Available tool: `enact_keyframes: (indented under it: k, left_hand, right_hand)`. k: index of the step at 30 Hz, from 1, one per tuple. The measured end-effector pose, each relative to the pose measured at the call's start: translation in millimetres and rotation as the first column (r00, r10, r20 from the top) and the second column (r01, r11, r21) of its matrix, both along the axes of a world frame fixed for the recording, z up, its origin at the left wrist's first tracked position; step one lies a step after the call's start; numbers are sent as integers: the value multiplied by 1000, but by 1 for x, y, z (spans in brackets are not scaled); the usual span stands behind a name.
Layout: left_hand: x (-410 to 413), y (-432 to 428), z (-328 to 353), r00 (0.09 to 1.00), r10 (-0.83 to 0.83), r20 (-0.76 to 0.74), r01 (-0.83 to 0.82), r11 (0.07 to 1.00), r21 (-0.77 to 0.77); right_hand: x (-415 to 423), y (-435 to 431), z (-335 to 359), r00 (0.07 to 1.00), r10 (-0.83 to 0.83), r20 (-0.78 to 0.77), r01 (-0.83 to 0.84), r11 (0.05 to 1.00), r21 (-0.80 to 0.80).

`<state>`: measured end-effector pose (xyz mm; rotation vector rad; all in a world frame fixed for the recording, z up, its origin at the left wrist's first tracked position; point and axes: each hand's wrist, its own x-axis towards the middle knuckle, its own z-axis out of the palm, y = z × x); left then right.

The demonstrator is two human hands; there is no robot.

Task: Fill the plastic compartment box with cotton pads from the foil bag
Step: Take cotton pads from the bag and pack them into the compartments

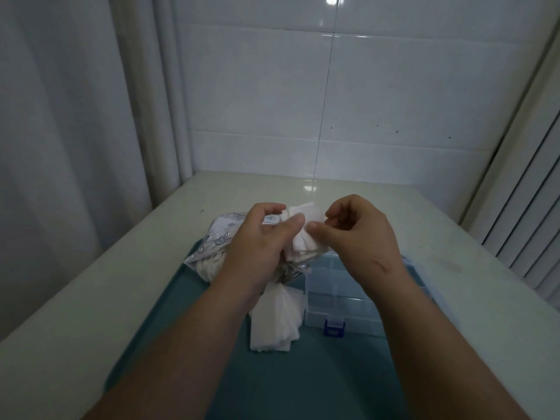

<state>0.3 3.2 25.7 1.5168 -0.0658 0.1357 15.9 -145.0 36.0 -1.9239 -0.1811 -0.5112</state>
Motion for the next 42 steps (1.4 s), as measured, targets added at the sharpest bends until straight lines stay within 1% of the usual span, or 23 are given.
enact_keyframes:
  k: [2,6,7,9,11,12,16,20,22,23,25,27,29,32,35,37,39,42]
  left_hand:
    - [1,0,-1,1000,10,-3,-10,1000,12]
    - [4,2,-4,999,53,7,-53,998,37]
    - [4,2,-4,998,59,17,-59,998,26]
    - [4,2,-3,998,56,32,-56,998,2]
    - [4,2,-2,999,34,22,-32,998,-60]
    - [4,2,-2,1000,21,9,-20,995,-98]
    - [4,0,-3,1000,-15,-12,12,984,-177]
    - [4,-3,-5,998,-59,-18,54,977,-208]
    - [4,-4,-5,997,-76,-24,69,976,-208]
    - [3,-5,-6,997,-78,-25,72,979,-188]
    - [1,-8,-7,998,-55,-17,53,996,-76]
    - [-1,-10,-6,999,-37,-2,37,998,45]
    - [-5,-12,-6,997,-62,36,59,995,85]
    - [-11,-14,-7,981,-98,167,77,989,129]
    - [-14,-22,-10,968,-55,244,16,987,159]
    - [-13,-29,-16,970,19,244,-72,975,210]
    - [-11,-34,-22,974,84,211,-140,953,270]
    - [-8,-36,-26,973,151,172,-199,929,310]
  right_hand:
    - [0,0,0,999,37,-23,-36,999,33]
    - [1,0,-1,998,51,-43,-51,999,-9]
    - [1,-1,-1,996,60,-64,-62,998,-30]
    - [0,-4,1,981,115,-157,-125,991,-55]
    - [-1,-6,3,951,186,-248,-198,980,-23]
    - [-1,-7,4,940,209,-269,-219,976,-7]
    - [1,-10,5,930,229,-288,-246,969,-25]
    - [2,-19,14,901,253,-351,-307,946,-106]
    - [1,-21,17,909,233,-346,-303,939,-163]
    - [1,-21,17,921,209,-330,-288,934,-213]
    - [-2,-22,13,941,161,-299,-253,919,-301]
    - [-4,-25,5,951,132,-280,-220,924,-314]
    - [-7,-29,-2,959,108,-261,-187,936,-298]
    - [-12,-31,-7,963,112,-243,-190,927,-324]
    - [-17,-30,-7,962,136,-237,-220,898,-380]
    - [-19,-29,-6,959,150,-241,-237,889,-392]
    - [-19,-29,-7,952,158,-264,-256,881,-397]
    - [-16,-29,-9,938,157,-310,-280,868,-410]
